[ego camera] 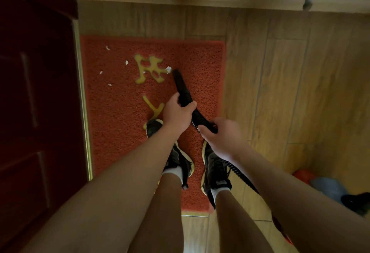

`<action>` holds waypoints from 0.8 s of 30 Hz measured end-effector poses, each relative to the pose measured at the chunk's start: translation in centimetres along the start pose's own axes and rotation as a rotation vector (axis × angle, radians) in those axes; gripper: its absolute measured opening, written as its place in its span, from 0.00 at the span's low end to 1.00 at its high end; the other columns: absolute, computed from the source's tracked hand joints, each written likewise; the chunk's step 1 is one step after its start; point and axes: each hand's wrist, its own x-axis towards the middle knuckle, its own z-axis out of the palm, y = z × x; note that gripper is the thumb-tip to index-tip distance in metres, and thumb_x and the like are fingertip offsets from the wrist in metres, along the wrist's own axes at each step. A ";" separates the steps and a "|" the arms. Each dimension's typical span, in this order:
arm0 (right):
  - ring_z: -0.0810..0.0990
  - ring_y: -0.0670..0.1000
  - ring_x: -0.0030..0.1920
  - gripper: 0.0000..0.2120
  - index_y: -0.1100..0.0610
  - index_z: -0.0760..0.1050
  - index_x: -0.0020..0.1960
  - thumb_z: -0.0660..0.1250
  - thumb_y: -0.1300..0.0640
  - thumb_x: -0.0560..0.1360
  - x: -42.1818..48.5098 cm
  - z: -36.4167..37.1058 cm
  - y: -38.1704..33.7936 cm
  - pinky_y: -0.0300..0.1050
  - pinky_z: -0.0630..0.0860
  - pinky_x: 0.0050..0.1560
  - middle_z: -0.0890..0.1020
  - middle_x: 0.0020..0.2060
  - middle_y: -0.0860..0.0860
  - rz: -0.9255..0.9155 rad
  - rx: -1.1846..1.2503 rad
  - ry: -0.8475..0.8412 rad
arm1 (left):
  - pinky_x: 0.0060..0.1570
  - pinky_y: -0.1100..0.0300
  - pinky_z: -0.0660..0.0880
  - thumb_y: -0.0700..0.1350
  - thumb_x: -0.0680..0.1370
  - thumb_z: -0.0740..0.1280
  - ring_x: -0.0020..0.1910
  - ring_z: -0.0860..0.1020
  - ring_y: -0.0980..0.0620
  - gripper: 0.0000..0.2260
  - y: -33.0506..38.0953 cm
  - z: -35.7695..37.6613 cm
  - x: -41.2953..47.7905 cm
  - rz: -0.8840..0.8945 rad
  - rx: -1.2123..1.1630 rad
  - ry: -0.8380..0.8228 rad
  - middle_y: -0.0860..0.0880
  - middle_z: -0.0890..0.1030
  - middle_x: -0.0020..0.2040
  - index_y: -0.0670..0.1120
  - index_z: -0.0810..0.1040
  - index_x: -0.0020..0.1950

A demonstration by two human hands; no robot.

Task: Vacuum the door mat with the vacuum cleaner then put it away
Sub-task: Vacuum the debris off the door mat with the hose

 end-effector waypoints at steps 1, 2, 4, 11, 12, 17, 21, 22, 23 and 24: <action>0.78 0.54 0.30 0.16 0.56 0.77 0.42 0.65 0.43 0.78 0.1 0.1 -0.2 0.46 0.69 0.26 0.79 0.31 0.52 0.002 -0.002 0.001 | 0.55 0.56 0.75 0.48 0.80 0.70 0.57 0.79 0.51 0.16 0.0 -0.2 0.0 -0.004 -0.008 -0.002 0.51 0.81 0.60 0.46 0.77 0.67; 0.77 0.53 0.29 0.16 0.56 0.77 0.42 0.65 0.43 0.78 0.1 0.3 -0.3 0.45 0.68 0.26 0.79 0.30 0.52 0.004 -0.002 0.001 | 0.56 0.56 0.75 0.48 0.80 0.70 0.58 0.79 0.50 0.17 -0.1 -0.4 0.0 -0.006 -0.014 -0.005 0.51 0.81 0.60 0.46 0.76 0.67; 0.76 0.51 0.28 0.16 0.55 0.77 0.42 0.65 0.43 0.78 0.2 0.5 -0.7 0.45 0.68 0.25 0.78 0.30 0.51 0.006 -0.003 0.004 | 0.58 0.54 0.76 0.48 0.80 0.70 0.59 0.79 0.50 0.18 -0.2 -0.8 0.0 -0.016 -0.024 -0.005 0.50 0.80 0.61 0.46 0.75 0.69; 0.77 0.52 0.29 0.15 0.53 0.77 0.43 0.65 0.43 0.78 0.1 1.3 -1.5 0.46 0.69 0.26 0.79 0.30 0.50 -0.001 -0.044 -0.001 | 0.63 0.53 0.74 0.50 0.80 0.70 0.64 0.76 0.50 0.25 -0.8 -1.9 -0.1 -0.039 -0.012 -0.009 0.51 0.77 0.68 0.47 0.70 0.76; 0.78 0.53 0.29 0.15 0.54 0.77 0.43 0.65 0.42 0.78 0.1 1.3 -1.6 0.46 0.69 0.26 0.79 0.30 0.50 -0.002 -0.048 0.001 | 0.63 0.53 0.74 0.50 0.80 0.70 0.65 0.76 0.50 0.25 -0.8 -2.0 -0.1 -0.042 -0.009 -0.009 0.51 0.77 0.68 0.47 0.70 0.76; 0.79 0.53 0.30 0.15 0.54 0.78 0.43 0.65 0.43 0.78 0.0 1.4 -2.4 0.46 0.69 0.26 0.78 0.29 0.50 0.007 -0.054 -0.003 | 0.60 0.55 0.74 0.50 0.80 0.70 0.66 0.76 0.49 0.26 -0.8 -2.8 -0.1 -0.040 0.003 -0.003 0.50 0.76 0.70 0.47 0.69 0.76; 0.76 0.50 0.27 0.13 0.51 0.76 0.41 0.65 0.44 0.79 0.1 1.5 -3.3 0.45 0.68 0.25 0.78 0.28 0.49 -0.001 -0.065 -0.021 | 0.63 0.53 0.75 0.50 0.80 0.70 0.66 0.76 0.48 0.26 -0.7 -3.5 0.0 -0.049 -0.007 0.003 0.50 0.76 0.70 0.47 0.69 0.76; 0.77 0.51 0.28 0.13 0.52 0.77 0.42 0.65 0.44 0.79 0.1 1.6 -3.5 0.46 0.69 0.26 0.78 0.28 0.49 -0.002 -0.067 -0.023 | 0.63 0.53 0.75 0.50 0.80 0.70 0.66 0.76 0.49 0.26 -0.8 -3.7 0.0 -0.051 -0.016 0.004 0.50 0.76 0.70 0.47 0.69 0.77; 0.78 0.52 0.29 0.13 0.52 0.77 0.43 0.65 0.44 0.79 0.2 1.7 -3.7 0.47 0.70 0.26 0.79 0.29 0.49 -0.003 -0.068 -0.023 | 0.63 0.54 0.74 0.49 0.80 0.70 0.67 0.75 0.49 0.27 -0.8 -3.9 0.0 -0.058 -0.026 0.007 0.51 0.75 0.70 0.47 0.68 0.77; 0.79 0.52 0.30 0.13 0.53 0.78 0.44 0.65 0.44 0.79 0.3 1.8 -3.9 0.48 0.71 0.27 0.79 0.29 0.50 -0.004 -0.072 -0.025 | 0.63 0.55 0.73 0.49 0.80 0.70 0.67 0.75 0.50 0.27 -0.8 -4.2 -0.1 -0.067 -0.037 0.010 0.51 0.75 0.70 0.47 0.67 0.78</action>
